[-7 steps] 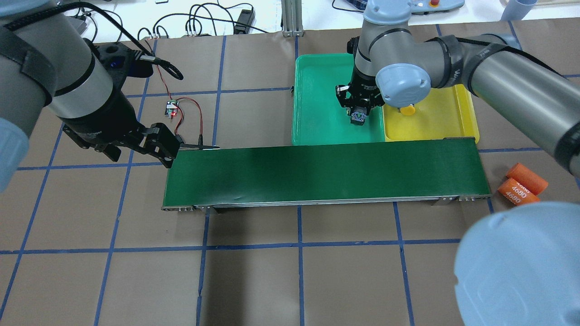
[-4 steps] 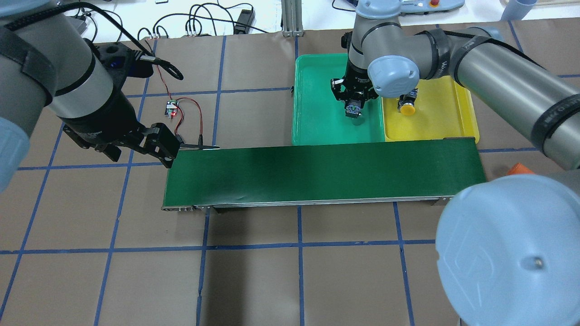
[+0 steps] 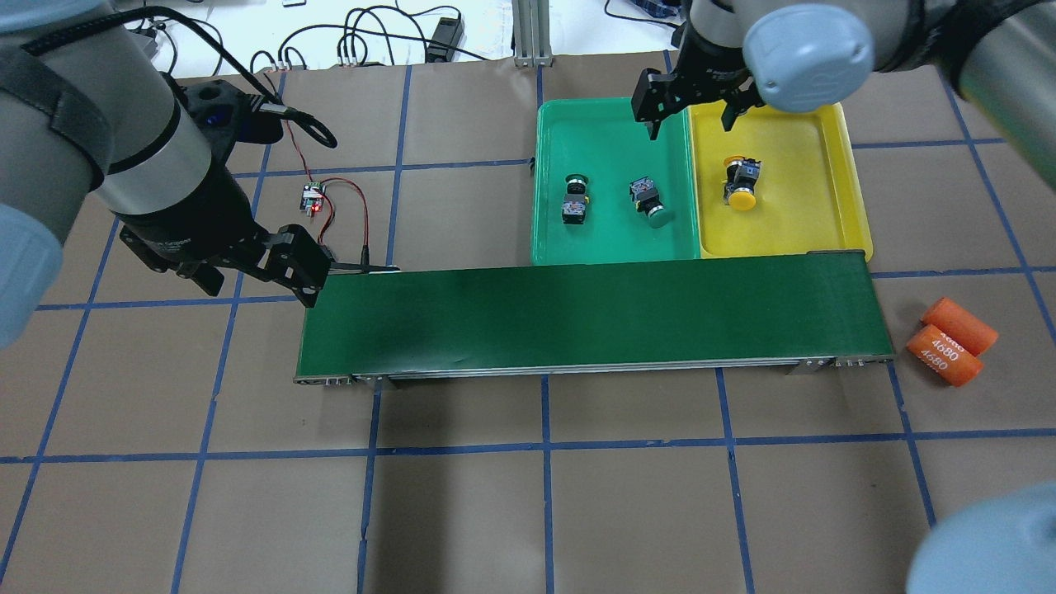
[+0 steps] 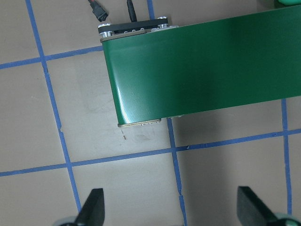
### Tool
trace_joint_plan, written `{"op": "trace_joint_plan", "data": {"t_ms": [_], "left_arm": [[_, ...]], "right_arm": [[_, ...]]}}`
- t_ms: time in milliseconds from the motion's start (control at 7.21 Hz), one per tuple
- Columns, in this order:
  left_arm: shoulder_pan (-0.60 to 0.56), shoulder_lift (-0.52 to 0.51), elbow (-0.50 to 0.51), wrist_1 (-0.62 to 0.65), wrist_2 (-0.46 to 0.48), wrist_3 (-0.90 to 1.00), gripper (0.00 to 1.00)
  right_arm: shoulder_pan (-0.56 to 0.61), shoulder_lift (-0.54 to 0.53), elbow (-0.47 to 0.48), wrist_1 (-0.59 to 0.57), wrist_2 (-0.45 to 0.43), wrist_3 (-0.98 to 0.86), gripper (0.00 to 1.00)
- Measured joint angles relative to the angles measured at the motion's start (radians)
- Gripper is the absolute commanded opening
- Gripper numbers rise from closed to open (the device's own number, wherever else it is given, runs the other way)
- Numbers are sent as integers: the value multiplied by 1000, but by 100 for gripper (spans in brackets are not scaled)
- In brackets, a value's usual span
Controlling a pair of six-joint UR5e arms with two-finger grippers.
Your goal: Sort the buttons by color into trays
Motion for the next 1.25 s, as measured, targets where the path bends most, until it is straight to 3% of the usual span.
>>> {"op": "trace_joint_plan", "data": {"t_ms": [277,416,693,1248], "left_arm": [[1,2,1,1,1,0,100],[1,7,5,1,1,0,100],[2,15,21,3,3,0,100],[4,-9,51,3,2,0,100]], "right_arm": [[-48,-172,34,209,-4,-75,100],[-63,-230,83,248,0,-114,100],[-67,-300,175,241,3,-134,100],[-65,-314,199,230,13,-134,100]]}}
